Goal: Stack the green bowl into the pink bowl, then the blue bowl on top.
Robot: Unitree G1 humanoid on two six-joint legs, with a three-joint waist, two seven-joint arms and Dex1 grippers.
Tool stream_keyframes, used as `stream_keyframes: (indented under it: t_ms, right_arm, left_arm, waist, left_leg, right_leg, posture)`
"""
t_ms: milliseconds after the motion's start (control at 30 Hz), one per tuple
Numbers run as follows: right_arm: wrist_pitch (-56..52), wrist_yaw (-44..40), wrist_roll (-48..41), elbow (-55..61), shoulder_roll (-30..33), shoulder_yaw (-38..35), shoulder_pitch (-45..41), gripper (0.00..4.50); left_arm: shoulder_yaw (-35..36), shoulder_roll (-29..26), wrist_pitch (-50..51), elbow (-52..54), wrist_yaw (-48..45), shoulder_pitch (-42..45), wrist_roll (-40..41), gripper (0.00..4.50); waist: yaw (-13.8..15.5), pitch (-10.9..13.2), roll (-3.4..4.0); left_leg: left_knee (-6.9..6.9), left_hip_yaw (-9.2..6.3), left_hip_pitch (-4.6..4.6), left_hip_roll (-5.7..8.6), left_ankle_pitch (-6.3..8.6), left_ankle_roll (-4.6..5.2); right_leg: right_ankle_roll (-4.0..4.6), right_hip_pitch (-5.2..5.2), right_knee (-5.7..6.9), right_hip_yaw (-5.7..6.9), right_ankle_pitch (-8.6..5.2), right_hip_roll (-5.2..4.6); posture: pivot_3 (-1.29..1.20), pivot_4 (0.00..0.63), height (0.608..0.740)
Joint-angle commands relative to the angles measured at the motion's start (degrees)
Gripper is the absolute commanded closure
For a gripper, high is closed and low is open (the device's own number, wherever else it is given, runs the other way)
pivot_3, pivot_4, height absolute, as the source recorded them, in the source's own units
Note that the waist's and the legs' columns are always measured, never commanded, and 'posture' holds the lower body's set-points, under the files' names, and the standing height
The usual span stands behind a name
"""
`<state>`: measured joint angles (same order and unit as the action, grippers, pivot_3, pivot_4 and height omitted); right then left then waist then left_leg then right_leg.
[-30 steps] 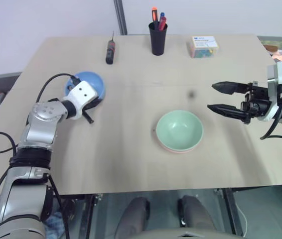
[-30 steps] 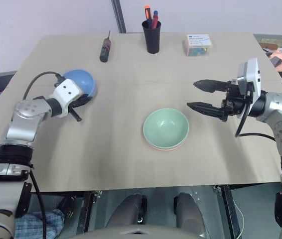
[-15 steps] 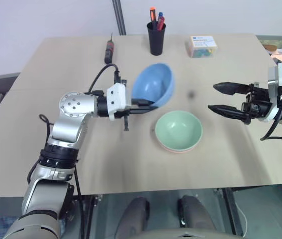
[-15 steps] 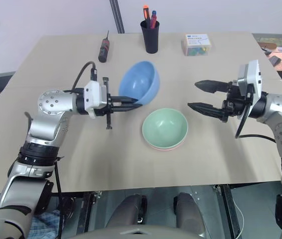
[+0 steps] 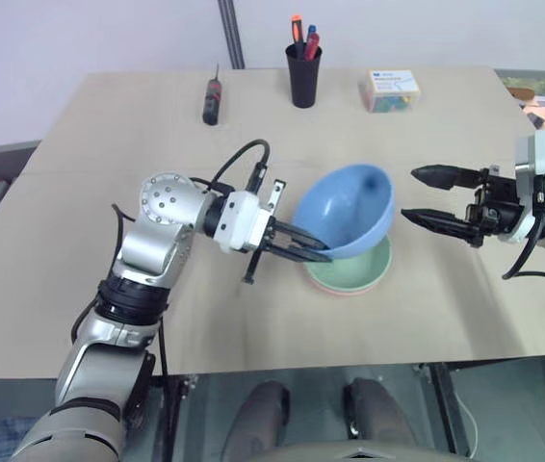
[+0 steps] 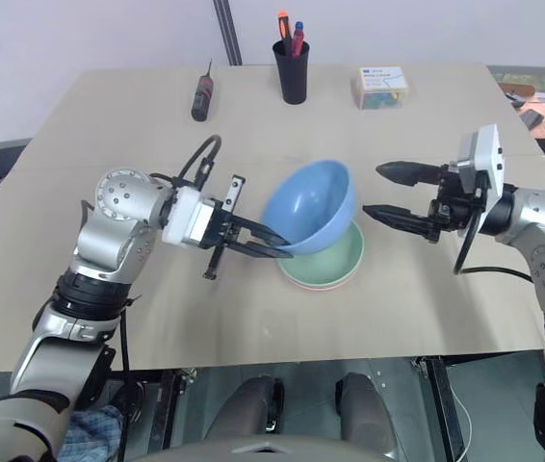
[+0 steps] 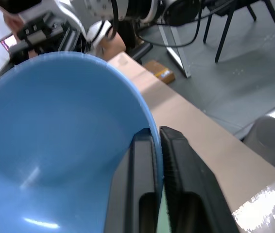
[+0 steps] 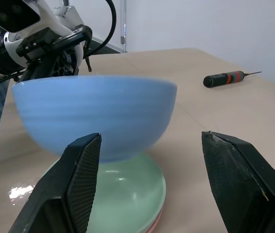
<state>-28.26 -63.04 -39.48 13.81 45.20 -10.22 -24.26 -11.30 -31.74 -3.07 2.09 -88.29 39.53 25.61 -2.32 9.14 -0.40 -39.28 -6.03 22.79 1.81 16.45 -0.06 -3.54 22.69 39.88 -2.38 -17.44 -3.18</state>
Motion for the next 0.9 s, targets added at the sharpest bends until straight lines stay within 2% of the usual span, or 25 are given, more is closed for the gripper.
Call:
stream_keyframes:
  t_ms: [33, 267, 467, 600, 900]
  right_arm:
    - [0.75, 0.43, -0.83, 2.48, 1.09, -2.70, 0.01, 1.04]
    - [0.64, 0.25, -0.80, 2.30, 1.91, -3.00, 0.49, 1.04]
    - [0.17, 0.88, -0.74, 3.10, 2.90, -5.09, 4.03, 1.04]
    - [1.22, 0.63, 1.06, 0.54, 4.57, -8.88, 10.75, 1.04]
    - [7.51, -4.62, 4.13, -6.08, 6.97, -14.06, 19.77, 1.04]
  left_arm:
    - [0.85, 1.07, -1.21, 1.00, 0.86, 0.98, 0.53, 2.51]
    - [2.89, 2.64, -0.27, 0.42, 8.38, -0.42, -1.77, 0.08]
    - [8.89, 1.06, 10.24, 0.13, 21.44, -4.94, -1.30, 0.08]
    - [14.99, -0.90, 14.09, 3.44, 32.15, -12.94, -3.74, 0.08]
    - [22.40, -4.58, 14.75, 9.94, 36.03, -26.80, -2.15, 0.08]
  waist:
    - [-0.05, 0.00, 0.00]
    - [0.00, 0.01, -0.01]
    - [0.02, 0.01, -0.01]
    - [0.01, 0.01, -0.02]
    - [0.63, 0.01, -0.01]
  left_leg:
    - [0.00, 0.00, 0.00, 0.00, 0.00, 0.00]
    - [0.00, -0.01, -0.01, -0.01, 0.00, 0.00]
    - [0.00, -0.02, -0.02, -0.01, 0.01, 0.01]
    - [0.04, -0.02, -0.05, -0.03, 0.01, 0.01]
    - [0.04, -0.02, -0.13, -0.04, 0.12, 0.21]
  right_leg:
    - [0.00, 0.00, 0.00, 0.00, 0.00, 0.00]
    - [0.00, -0.01, 0.00, 0.00, 0.00, 0.01]
    - [0.00, -0.01, 0.01, 0.00, 0.00, 0.02]
    - [0.00, -0.02, -0.01, -0.02, 0.00, 0.01]
    - [0.00, -0.09, 0.02, -0.02, 0.00, -0.04]
  posture:
    - [0.00, 0.150, 0.740]
    - [0.00, 0.150, 0.740]
    - [0.00, 0.150, 0.740]
    - [0.00, 0.150, 0.740]
    - [0.00, 0.150, 0.740]
